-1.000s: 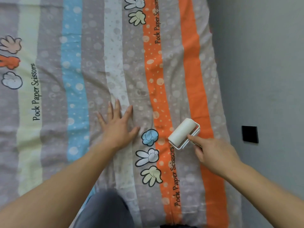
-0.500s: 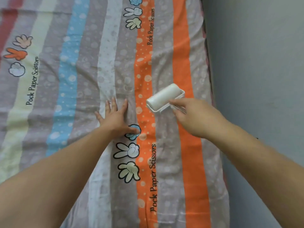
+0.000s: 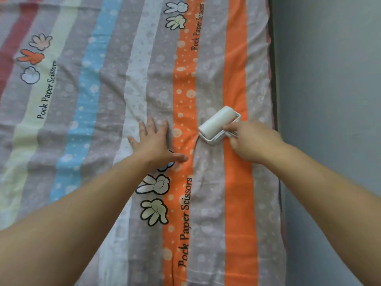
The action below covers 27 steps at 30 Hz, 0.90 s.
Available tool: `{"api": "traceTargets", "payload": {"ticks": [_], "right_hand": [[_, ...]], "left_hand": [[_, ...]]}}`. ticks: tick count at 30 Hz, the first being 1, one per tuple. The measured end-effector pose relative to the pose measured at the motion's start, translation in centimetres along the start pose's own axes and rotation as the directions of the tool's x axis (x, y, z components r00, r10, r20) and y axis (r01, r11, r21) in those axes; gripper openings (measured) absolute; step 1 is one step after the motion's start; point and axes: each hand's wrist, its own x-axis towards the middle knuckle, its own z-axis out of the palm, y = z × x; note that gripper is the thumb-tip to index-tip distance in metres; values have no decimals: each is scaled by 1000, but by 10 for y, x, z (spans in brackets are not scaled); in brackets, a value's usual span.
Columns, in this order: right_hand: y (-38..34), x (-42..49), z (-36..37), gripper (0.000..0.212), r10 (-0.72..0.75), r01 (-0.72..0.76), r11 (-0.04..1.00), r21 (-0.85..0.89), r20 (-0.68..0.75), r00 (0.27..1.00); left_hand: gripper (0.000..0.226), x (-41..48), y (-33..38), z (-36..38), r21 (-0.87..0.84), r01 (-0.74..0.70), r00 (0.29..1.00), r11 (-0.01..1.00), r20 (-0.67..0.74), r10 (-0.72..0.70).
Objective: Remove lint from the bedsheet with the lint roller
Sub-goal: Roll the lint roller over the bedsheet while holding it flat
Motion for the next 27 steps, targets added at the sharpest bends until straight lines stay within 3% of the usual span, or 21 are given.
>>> {"api": "traceTargets", "payload": {"ticks": [9,13,16,18,20,27], "right_hand": [[50,-81,-3,37,137,-132,990,-40,158,978],[59,-92,-29,33,147,-172,980,104,210,966],[46,-79,-44,32,148,-159,956,248,63,987],[36,-54,-44,35,153,-118,959,257,-119,981],[26,-25,-38,38,176,-116,955,272,-205,963],[35,7,-5,41,190,-159,955,250,-107,976]], "left_hand": [[142,-28,37,23,103,-114,992,988,71,107],[146,-19,39,20,106,-93,989,990,122,80],[148,-15,39,13,91,-86,982,992,178,69],[148,-15,37,12,82,-97,981,992,177,82],[148,-16,35,13,76,-105,981,992,171,91],[146,-18,36,16,93,-102,984,990,158,86]]}}
